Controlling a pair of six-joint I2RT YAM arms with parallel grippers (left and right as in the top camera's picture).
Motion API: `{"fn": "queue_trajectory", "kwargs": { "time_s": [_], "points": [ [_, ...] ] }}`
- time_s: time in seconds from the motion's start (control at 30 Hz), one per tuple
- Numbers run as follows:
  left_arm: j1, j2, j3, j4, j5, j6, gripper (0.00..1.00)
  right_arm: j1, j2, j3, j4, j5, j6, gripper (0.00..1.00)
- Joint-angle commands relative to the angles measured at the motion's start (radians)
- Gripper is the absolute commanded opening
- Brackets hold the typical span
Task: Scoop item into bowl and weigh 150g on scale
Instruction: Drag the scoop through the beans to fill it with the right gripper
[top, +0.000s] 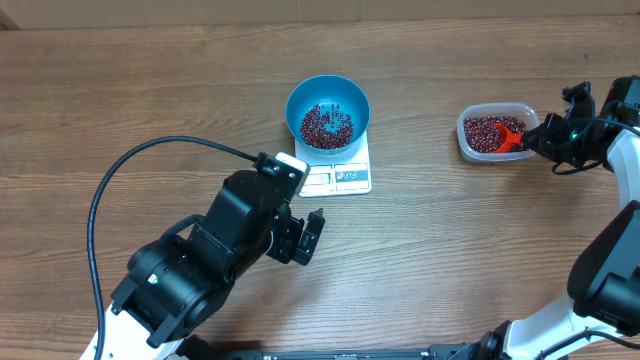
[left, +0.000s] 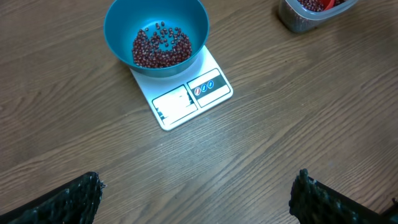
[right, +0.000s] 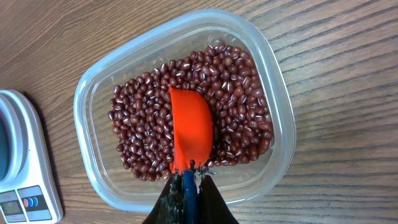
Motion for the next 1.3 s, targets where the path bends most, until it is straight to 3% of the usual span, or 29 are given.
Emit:
{"fn": "queue_trajectory", "kwargs": {
  "time_s": [0.0,0.63,1.27],
  "points": [
    [-0.006,0.005,-0.002,-0.003,-0.01,0.015,0.99,-0.002,0.02,-0.032,0.003,0.026,-0.004,0.04],
    [-0.006,0.005,-0.002,-0.003,-0.01,0.015,0.99,0.011,0.02,-0.035,0.002,-0.013,-0.005,0.04],
    [-0.006,0.005,-0.002,-0.003,-0.01,0.015,0.99,-0.07,0.02,-0.035,-0.012,-0.293,-0.08,0.04]
  ]
}}
